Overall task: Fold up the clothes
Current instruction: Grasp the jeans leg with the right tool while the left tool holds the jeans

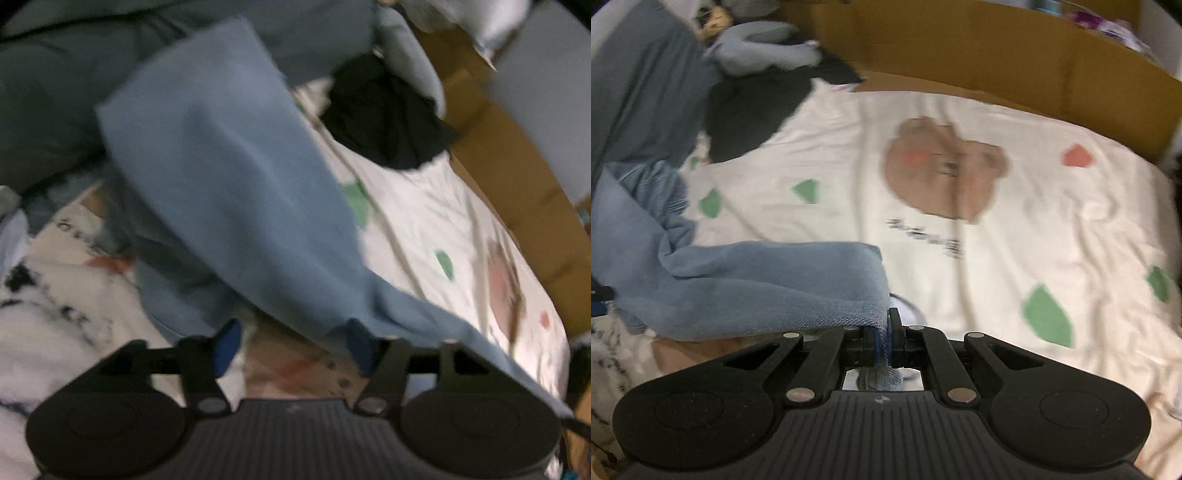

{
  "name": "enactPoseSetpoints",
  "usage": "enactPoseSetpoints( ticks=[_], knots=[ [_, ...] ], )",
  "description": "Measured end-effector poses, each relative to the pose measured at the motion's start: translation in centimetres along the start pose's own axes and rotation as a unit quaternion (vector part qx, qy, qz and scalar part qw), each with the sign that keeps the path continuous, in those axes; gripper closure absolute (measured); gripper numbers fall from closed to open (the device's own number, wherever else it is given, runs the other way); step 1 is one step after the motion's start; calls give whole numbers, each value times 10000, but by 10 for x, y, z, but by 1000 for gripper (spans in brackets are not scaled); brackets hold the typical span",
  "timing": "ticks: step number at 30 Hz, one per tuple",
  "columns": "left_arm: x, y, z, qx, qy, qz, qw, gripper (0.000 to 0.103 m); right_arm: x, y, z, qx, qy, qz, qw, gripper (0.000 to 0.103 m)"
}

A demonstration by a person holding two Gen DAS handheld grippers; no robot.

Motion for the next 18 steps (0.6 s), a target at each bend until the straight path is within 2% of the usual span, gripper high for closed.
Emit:
enactPoseSetpoints(
  ticks=[10, 18],
  knots=[
    [19, -15, -29, 250, 619, 282, 9974, 32, -2, 29, 63, -667, -475, -69, 9966, 102],
    [29, -27, -47, 414, 1125, 477, 9916, 32, -7, 53, 119, -1285, -891, -236, 9874, 102]
  ],
)
Point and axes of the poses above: each gripper's, at about its wrist camera, not at the fingertips, and y roughly against the way its jaws point, z to its right, x to its top, the point moved 3 cm from there along -y, roughly the way its jaws point, and after that the axes turned 1 degree about -y, right-handed, at the moved point
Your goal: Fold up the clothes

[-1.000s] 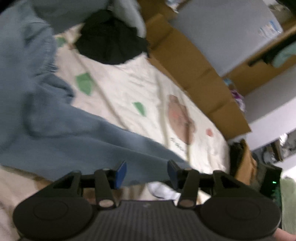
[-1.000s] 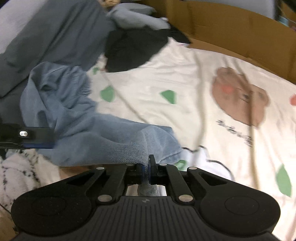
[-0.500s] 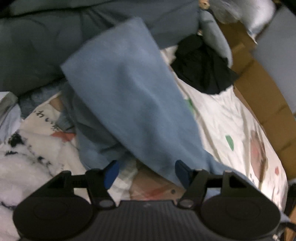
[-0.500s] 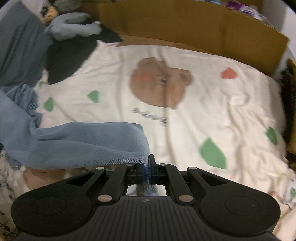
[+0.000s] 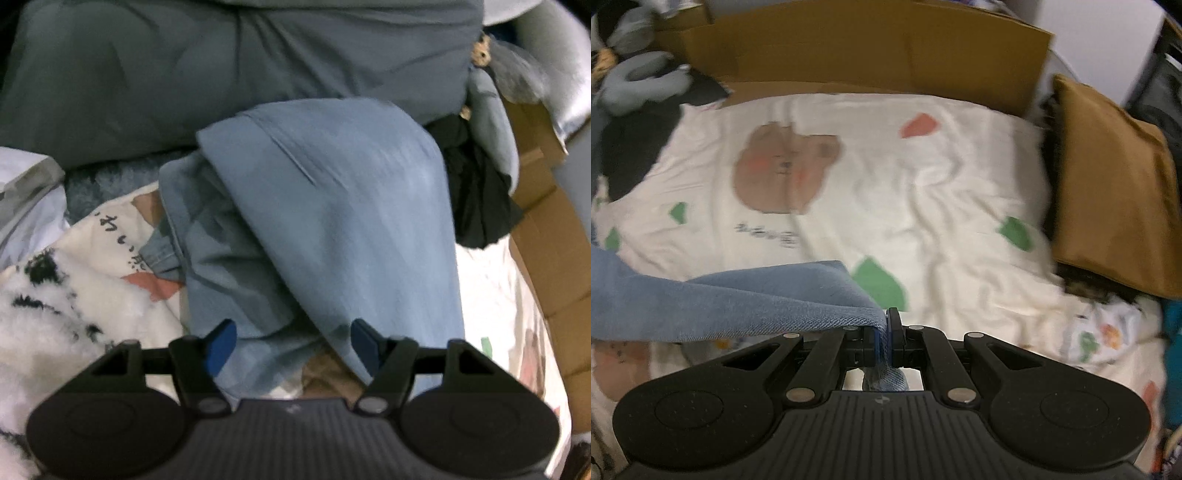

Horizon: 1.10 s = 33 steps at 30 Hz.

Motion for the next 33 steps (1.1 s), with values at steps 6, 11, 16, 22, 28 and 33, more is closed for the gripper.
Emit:
enactPoseSetpoints(
  ticks=[6, 11, 16, 22, 28, 33],
  knots=[
    [14, 5, -3, -39, 53, 265, 9996, 32, -5, 10, 39, -450, -112, -157, 9988, 102],
    [23, 2, -1, -112, 87, 371, 9992, 32, -7, 21, 61, -734, -100, -308, 9968, 102],
    [30, -16, -1, -274, 232, 189, 9992, 32, -8, 30, 70, -851, 178, -461, 9951, 102],
    [42, -22, 8, -706, 334, 230, 9967, 35, -4, 36, 89, -1032, 236, -547, 9929, 102],
    [43, -34, 17, -928, 273, 17, 9953, 92, -2, 32, 89, -986, 520, -765, 9908, 102],
    [46, 0, 25, -1206, 100, 187, 9925, 95, 0, 39, 94, -947, 579, -891, 9898, 102]
  ],
)
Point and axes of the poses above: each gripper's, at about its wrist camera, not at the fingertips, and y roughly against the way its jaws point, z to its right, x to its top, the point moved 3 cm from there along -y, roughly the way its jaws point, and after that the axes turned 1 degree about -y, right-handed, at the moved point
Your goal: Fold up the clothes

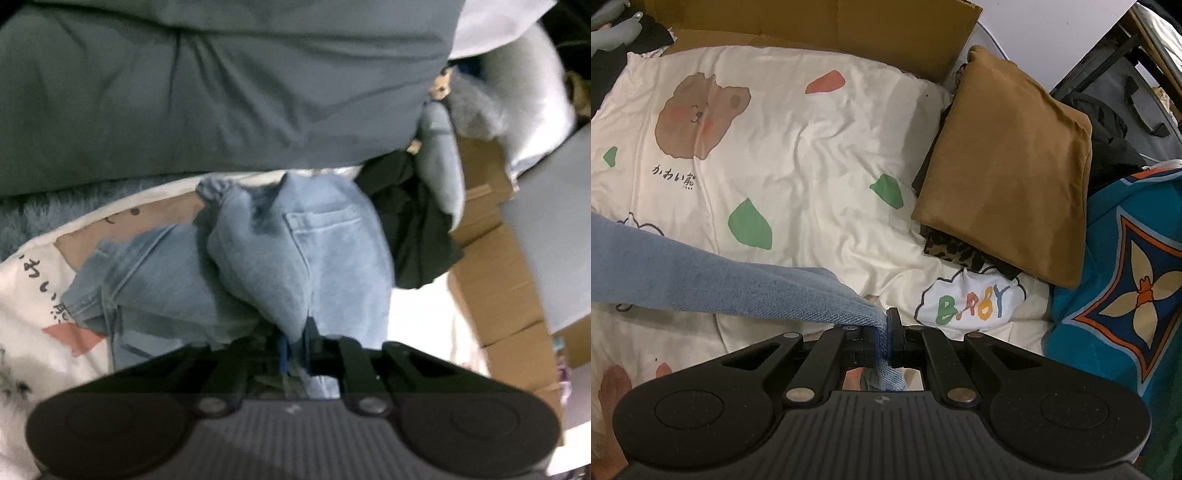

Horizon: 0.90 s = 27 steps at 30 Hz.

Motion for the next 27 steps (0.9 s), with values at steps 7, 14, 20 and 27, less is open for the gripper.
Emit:
enactPoseSetpoints(
  ticks=[7, 14, 20, 27],
  knots=[
    [18, 21, 31, -304, -313, 237, 9988, 96, 6, -4, 9, 11, 73, -111, 9999, 102],
    [35, -15, 70, -457, -623, 324, 9965, 96, 35, -43, 7, -58, 304, -27, 9995, 102],
    [49, -48, 101, -613, -730, 432, 9945, 96, 87, -72, 6, -125, 390, 267, 9988, 102],
    [66, -78, 121, -673, -855, 483, 9929, 96, 136, -94, -5, -153, 609, 554, 9965, 102]
  ],
)
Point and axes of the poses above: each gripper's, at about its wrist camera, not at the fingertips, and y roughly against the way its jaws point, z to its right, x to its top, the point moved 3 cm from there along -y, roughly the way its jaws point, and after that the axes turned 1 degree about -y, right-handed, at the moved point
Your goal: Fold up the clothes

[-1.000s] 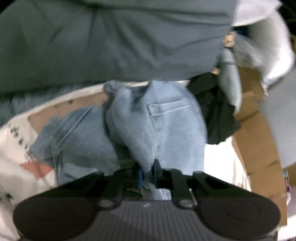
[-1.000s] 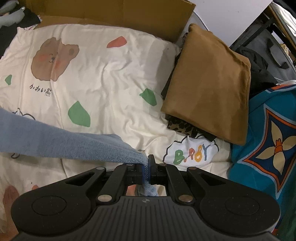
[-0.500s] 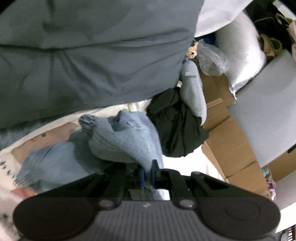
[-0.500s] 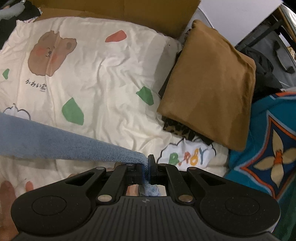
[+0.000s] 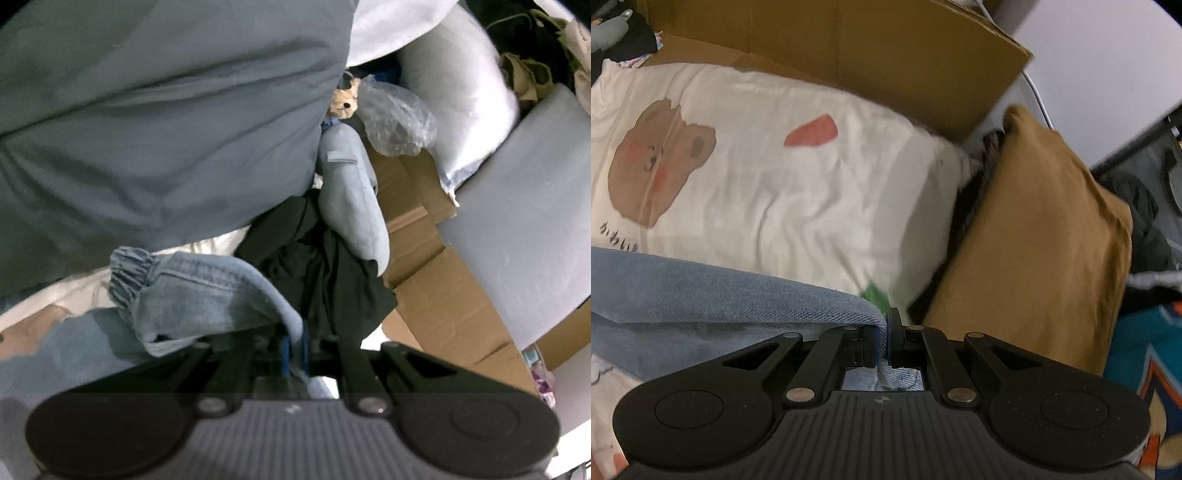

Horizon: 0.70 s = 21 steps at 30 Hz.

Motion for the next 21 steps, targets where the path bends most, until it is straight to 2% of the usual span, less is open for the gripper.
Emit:
enactPoseSetpoints(
  ticks=[9, 13, 15, 17, 19, 21],
  knots=[
    [24, -31, -1, 188, 211, 246, 9993, 97, 62, -26, -13, -143, 190, 333, 9992, 102],
    [30, -52, 0, 251, 266, -9, 9993, 93, 84, -43, -22, -253, 214, 405, 9986, 98],
    [30, -55, 4, 280, 229, -165, 9992, 87, 93, -49, -25, -299, 138, 429, 9985, 77],
    [26, -51, 7, 177, 206, -284, 9992, 71, 97, -48, -29, -240, 125, 471, 9985, 68],
    [21, -44, 7, 150, 136, -334, 9992, 62, 95, -41, -34, -221, 146, 582, 9980, 64],
    [14, -35, 5, 270, 20, -391, 9989, 61, 93, -34, -38, -214, 130, 687, 9973, 59]
  ],
)
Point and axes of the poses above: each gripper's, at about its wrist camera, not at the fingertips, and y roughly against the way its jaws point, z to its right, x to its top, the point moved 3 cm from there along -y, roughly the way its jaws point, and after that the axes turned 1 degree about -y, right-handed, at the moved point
